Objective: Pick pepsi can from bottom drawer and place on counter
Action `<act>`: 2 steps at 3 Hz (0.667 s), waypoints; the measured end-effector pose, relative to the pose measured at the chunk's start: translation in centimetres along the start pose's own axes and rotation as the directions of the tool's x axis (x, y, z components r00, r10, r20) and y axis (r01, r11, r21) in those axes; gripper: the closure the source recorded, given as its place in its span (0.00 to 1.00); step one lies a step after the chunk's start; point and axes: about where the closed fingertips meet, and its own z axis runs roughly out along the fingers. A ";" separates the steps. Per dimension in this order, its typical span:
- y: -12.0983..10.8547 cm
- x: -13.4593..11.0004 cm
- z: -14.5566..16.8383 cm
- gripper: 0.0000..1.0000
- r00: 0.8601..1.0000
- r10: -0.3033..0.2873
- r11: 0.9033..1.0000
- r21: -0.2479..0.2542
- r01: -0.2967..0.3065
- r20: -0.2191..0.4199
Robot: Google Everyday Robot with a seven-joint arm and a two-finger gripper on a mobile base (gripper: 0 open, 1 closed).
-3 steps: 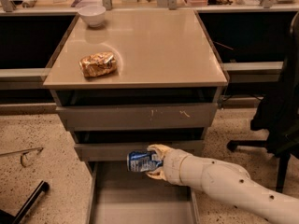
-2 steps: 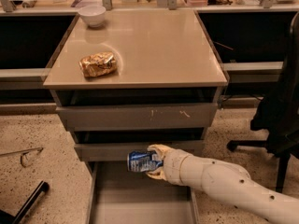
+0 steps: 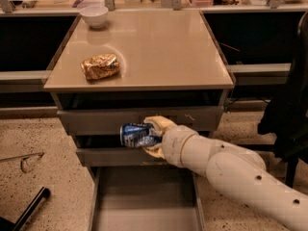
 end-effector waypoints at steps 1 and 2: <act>-7.6 -3.2 0.0 1.00 0.994 -0.106 0.991 0.076 0.106 0.002; -7.6 -3.2 0.0 1.00 0.994 -0.106 0.991 0.077 0.106 0.002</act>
Offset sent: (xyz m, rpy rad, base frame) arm 0.0198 0.0108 0.0586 -0.0279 -0.0998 0.0077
